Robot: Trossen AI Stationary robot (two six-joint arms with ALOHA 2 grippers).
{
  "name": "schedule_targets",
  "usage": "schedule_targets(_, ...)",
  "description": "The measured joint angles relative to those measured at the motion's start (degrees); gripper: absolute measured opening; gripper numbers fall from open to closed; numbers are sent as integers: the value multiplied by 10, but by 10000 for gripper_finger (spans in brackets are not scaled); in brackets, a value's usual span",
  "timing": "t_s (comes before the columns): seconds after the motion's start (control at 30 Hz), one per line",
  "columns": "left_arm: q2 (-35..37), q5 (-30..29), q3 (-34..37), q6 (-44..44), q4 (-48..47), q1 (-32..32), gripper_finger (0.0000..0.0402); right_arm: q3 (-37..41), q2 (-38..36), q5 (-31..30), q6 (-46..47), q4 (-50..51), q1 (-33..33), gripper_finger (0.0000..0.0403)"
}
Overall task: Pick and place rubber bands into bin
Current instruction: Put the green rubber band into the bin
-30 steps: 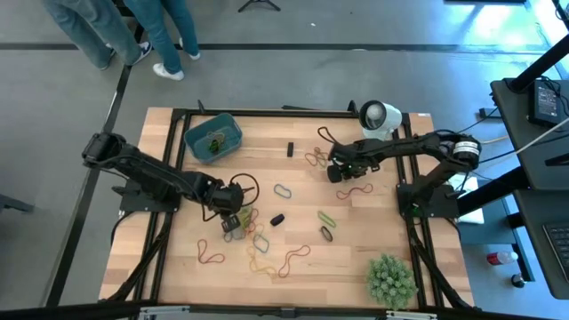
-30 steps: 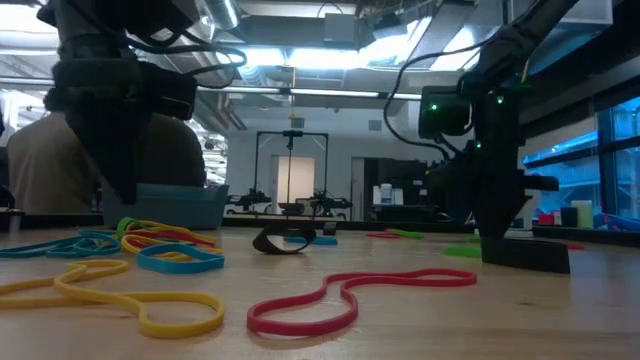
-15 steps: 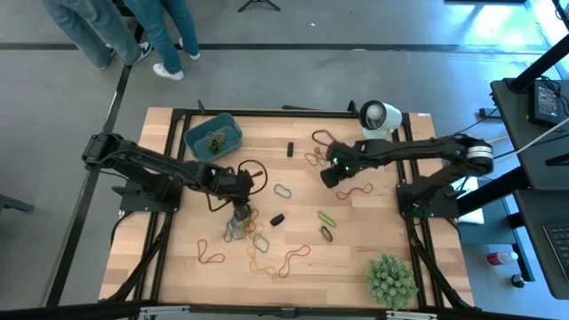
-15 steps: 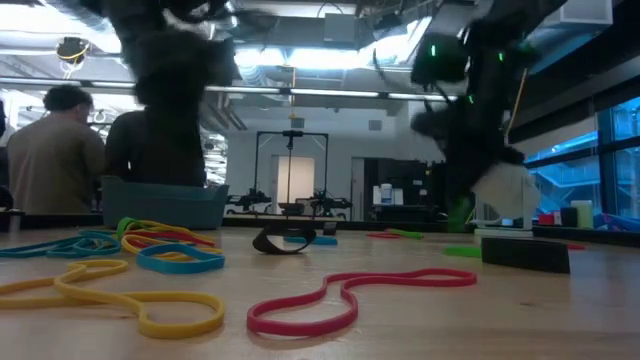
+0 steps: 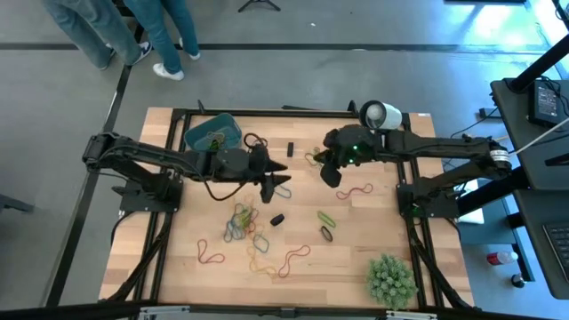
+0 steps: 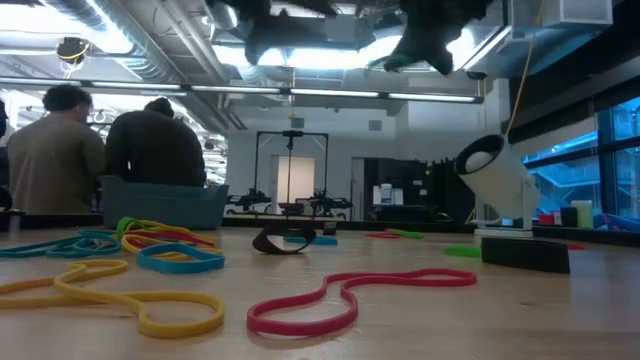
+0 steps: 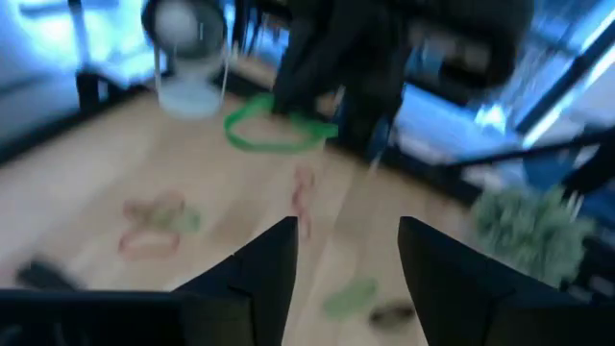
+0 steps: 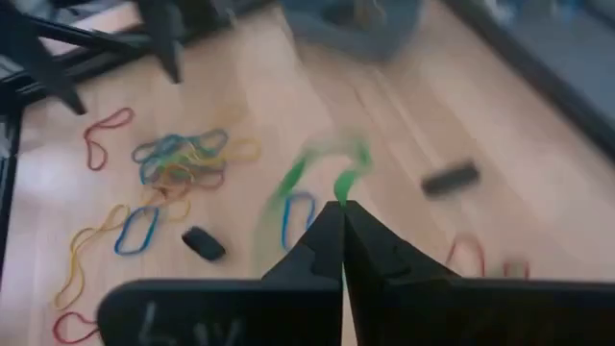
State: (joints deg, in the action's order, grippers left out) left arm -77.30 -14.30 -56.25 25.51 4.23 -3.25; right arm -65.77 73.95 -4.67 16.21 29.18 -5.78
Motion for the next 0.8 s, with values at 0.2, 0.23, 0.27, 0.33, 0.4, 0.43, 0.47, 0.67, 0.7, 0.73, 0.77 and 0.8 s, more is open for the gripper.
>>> schedule_targets(0.2,-22,-36,-1,-12,81,-10,178,-17,-1,1,-74,-37,36,1)
schedule_targets(0.23,-28,-40,0,-10,85,-14,178,-17,-1,1,-82,-40,42,1)
schedule_targets(0.27,-37,-43,0,-8,97,-17,178,-17,-1,1,-91,-40,47,1)
schedule_targets(0.33,-55,-47,0,-7,128,-22,178,-17,-1,0,-103,-41,56,0)
schedule_targets(0.4,-72,-62,0,-8,154,-28,178,-17,-1,0,-107,-41,66,0)
schedule_targets(0.43,-80,-67,0,-8,166,-31,178,-17,-1,0,-107,-41,69,0)
schedule_targets(0.47,-86,-71,0,-8,173,-32,178,-17,-1,2,-107,-41,73,0)
schedule_targets(0.67,-103,-76,0,-3,183,-32,177,-17,-1,13,-105,-41,93,0)
schedule_targets(0.7,-103,-73,0,-1,185,-32,174,-17,-1,13,-105,-41,95,0)
schedule_targets(0.73,-103,-70,0,-1,185,-32,168,-17,-1,14,-105,-40,96,0)
schedule_targets(0.77,-104,-65,0,-1,184,-32,159,-17,-1,14,-103,-39,97,0)
schedule_targets(0.8,-104,-63,0,-1,184,-32,147,-17,-1,14,-101,-36,98,0)
